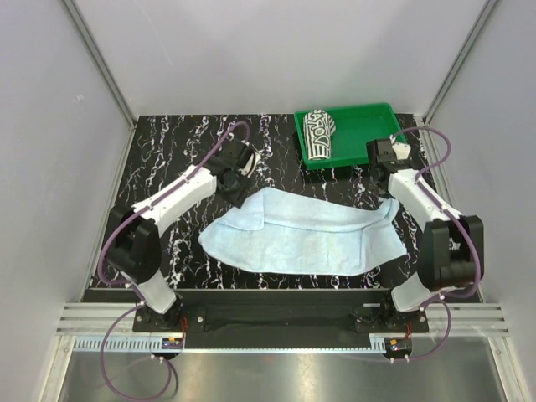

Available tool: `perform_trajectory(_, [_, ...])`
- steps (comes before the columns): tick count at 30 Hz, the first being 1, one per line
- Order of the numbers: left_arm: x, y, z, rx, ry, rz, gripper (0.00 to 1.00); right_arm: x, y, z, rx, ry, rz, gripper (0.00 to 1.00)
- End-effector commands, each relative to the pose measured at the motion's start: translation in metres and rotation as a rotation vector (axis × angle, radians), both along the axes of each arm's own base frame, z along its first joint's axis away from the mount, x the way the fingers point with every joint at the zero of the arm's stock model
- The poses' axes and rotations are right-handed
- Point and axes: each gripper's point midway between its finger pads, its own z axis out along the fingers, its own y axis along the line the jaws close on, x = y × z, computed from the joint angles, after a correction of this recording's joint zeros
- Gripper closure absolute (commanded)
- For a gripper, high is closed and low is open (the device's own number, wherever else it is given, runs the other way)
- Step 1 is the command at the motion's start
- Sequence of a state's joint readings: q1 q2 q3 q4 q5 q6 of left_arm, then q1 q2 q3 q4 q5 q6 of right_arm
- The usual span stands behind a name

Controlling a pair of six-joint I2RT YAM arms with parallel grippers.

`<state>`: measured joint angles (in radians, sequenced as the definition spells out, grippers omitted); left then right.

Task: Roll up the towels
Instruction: Flatten the towel

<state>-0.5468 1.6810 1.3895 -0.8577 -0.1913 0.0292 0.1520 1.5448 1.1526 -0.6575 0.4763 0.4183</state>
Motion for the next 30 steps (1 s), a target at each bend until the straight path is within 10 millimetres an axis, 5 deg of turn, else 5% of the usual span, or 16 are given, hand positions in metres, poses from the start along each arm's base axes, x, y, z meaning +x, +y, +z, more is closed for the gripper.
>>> perform_trajectory(1, [0.000, -0.011, 0.002, -0.035, -0.090, 0.091, 0.35, 0.012, -0.020, -0.015, 0.019, 0.016, -0.101, 1.00])
perform_trajectory(6, [-0.016, -0.048, -0.011, -0.190, -0.119, 0.109, 0.35, 0.004, -0.062, -0.052, 0.079, 0.107, -0.250, 0.97])
perform_trajectory(10, [-0.025, -0.083, -0.027, -0.224, -0.096, 0.073, 0.34, 0.004, -0.072, -0.056, 0.089, 0.125, -0.263, 0.55])
perform_trajectory(15, [-0.028, -0.114, -0.055, -0.148, -0.079, 0.062, 0.21, 0.006, -0.065, -0.040, 0.125, 0.079, -0.239, 0.48])
perform_trajectory(25, [-0.023, -0.087, -0.083, -0.008, -0.101, 0.220, 0.29, -0.001, -0.053, -0.011, 0.182, 0.022, -0.197, 0.48])
perform_trajectory(30, [-0.027, -0.084, -0.094, -0.006, -0.095, 0.227, 0.57, -0.003, -0.054, -0.011, 0.179, 0.021, -0.197, 0.48])
